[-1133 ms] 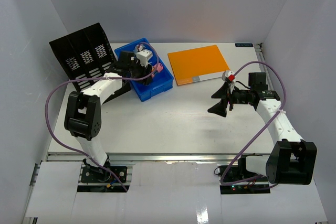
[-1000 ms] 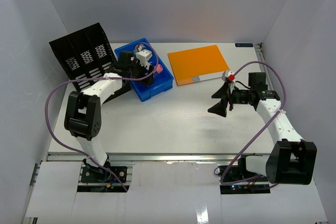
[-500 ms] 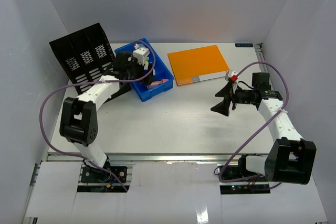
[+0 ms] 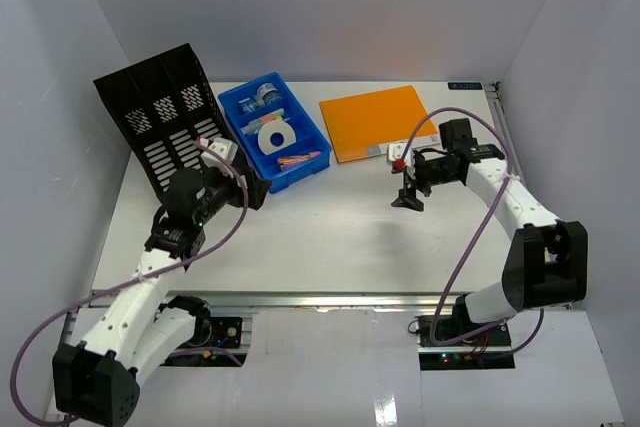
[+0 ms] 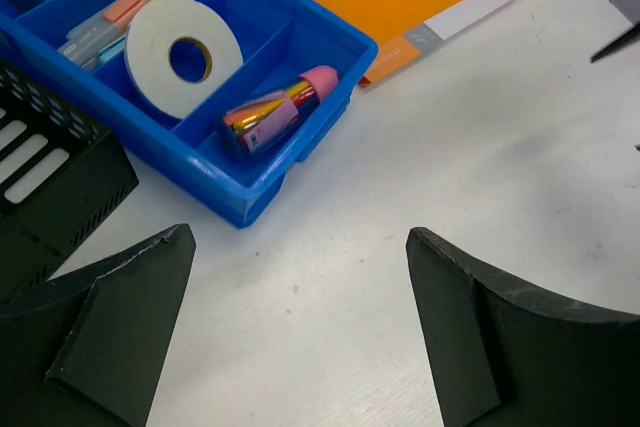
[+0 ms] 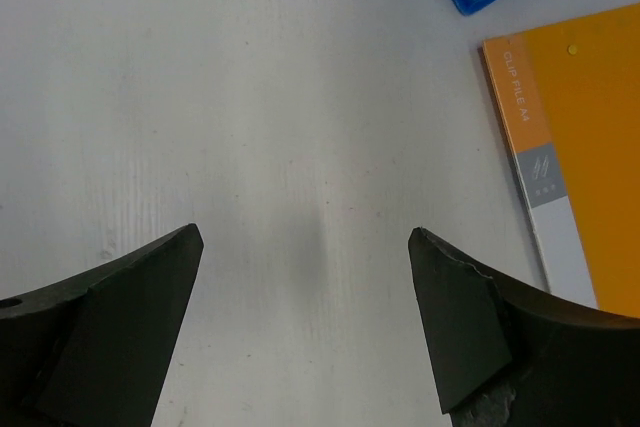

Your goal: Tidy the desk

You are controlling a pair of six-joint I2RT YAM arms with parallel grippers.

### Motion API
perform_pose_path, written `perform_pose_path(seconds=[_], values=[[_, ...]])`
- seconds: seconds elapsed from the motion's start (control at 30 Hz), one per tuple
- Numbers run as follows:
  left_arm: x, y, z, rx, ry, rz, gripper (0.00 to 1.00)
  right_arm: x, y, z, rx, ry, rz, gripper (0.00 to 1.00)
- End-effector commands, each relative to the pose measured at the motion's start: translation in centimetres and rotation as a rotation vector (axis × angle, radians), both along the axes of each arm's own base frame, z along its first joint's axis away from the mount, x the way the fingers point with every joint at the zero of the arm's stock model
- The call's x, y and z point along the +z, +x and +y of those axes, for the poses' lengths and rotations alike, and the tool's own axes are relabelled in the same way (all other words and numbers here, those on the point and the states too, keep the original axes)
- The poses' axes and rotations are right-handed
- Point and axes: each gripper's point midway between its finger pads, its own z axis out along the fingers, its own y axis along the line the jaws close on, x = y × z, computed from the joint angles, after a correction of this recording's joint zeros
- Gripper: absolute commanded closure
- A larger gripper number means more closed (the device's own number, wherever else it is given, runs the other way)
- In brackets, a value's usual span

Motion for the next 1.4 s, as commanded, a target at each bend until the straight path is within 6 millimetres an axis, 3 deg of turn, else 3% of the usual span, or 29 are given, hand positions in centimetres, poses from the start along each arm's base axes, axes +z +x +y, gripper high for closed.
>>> perform_pose_path(seconds=[0.0,0.27,0.37,0.53,0.63,0.83,1.13,1.37], values=[[1.1,-1.9,0.4,-0.003,-0.038,-0.069,0.02,-0.6,6.3,1.7,-0.017,-0.182,-0.226,0.1],[0.8,-2.5,1.2,0.026,-0.016,-0.072,0.02,-3.9,11.4,3.8,0.051,-0.277,-0.307,0.01],[0.3,-2.2,1.5,0.043,-0.001,-0.048,0.02,-6.4,13.7,3.7,0.041,-0.332,-0.294,0.11],[-0.1,-1.9,1.9,0.068,0.017,-0.03,0.02,-7.2,16.9,4.3,0.018,-0.353,-0.328,0.22],[0.2,-2.0,2.0,0.069,0.017,-0.043,0.02,-8.8,18.1,4.2,0.01,-0.377,-0.322,0.33],[0.4,-2.1,1.6,0.045,0.014,-0.054,0.02,-10.6,18.5,3.9,0.015,-0.414,-0.312,0.48],[0.2,-2.4,0.7,-0.01,0.0,-0.043,0.02,-12.9,18.0,2.7,-0.001,-0.457,-0.341,0.57],[0.0,-2.3,0.3,-0.021,-0.014,-0.029,0.02,-13.8,17.8,2.3,-0.044,-0.451,-0.356,0.7]])
